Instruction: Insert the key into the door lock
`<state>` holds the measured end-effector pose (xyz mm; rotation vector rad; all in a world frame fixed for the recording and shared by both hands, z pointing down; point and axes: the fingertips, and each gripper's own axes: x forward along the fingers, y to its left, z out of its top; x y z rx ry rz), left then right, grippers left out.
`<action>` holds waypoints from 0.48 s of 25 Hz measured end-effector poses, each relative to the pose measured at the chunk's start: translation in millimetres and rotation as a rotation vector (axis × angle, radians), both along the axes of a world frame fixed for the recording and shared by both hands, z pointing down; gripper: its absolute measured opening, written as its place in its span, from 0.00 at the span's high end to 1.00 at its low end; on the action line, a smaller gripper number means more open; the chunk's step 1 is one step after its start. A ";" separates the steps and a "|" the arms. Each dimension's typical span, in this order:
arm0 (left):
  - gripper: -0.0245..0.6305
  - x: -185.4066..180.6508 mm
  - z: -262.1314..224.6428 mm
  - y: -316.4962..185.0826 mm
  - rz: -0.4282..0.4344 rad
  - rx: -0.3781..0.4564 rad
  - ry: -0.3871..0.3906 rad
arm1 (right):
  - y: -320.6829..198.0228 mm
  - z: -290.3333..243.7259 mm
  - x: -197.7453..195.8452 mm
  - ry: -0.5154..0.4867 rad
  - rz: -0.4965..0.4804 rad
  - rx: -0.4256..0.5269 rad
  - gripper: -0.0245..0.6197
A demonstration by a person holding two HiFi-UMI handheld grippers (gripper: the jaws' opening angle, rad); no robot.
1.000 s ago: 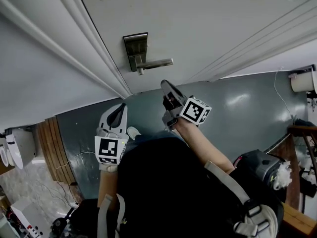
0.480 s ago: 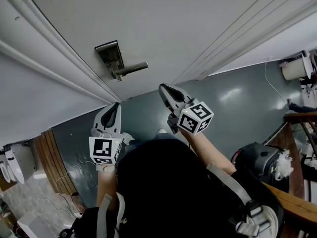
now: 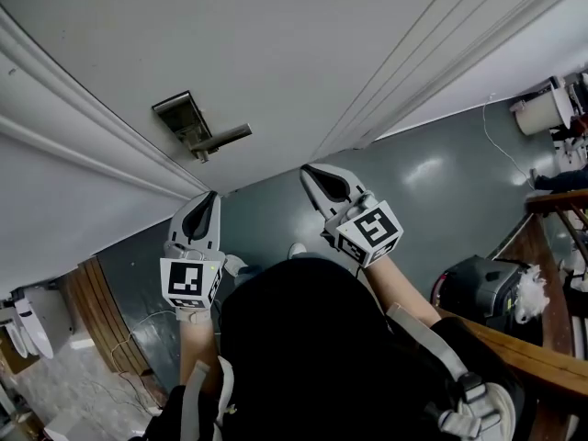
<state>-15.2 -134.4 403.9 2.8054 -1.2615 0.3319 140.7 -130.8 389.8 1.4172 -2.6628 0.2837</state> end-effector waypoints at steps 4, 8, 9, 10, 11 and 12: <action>0.95 8.8 -6.9 -1.2 0.027 0.019 0.009 | 4.6 -9.1 8.7 0.063 0.006 0.048 0.94; 0.95 16.8 -17.7 0.4 0.045 0.041 0.015 | 12.1 -21.2 14.9 0.123 -0.002 0.104 0.94; 0.95 18.1 -20.8 0.6 0.048 0.046 0.020 | 13.8 -23.0 15.7 0.133 -0.004 0.112 0.94; 0.95 19.4 -23.6 0.8 0.050 0.050 0.027 | 15.5 -24.4 16.4 0.140 -0.004 0.119 0.94; 0.95 20.7 -25.8 0.9 0.054 0.053 0.037 | 16.9 -25.6 17.2 0.146 -0.004 0.126 0.94; 0.95 22.1 -28.0 1.0 0.057 0.053 0.050 | 18.2 -26.5 18.4 0.152 -0.003 0.131 0.94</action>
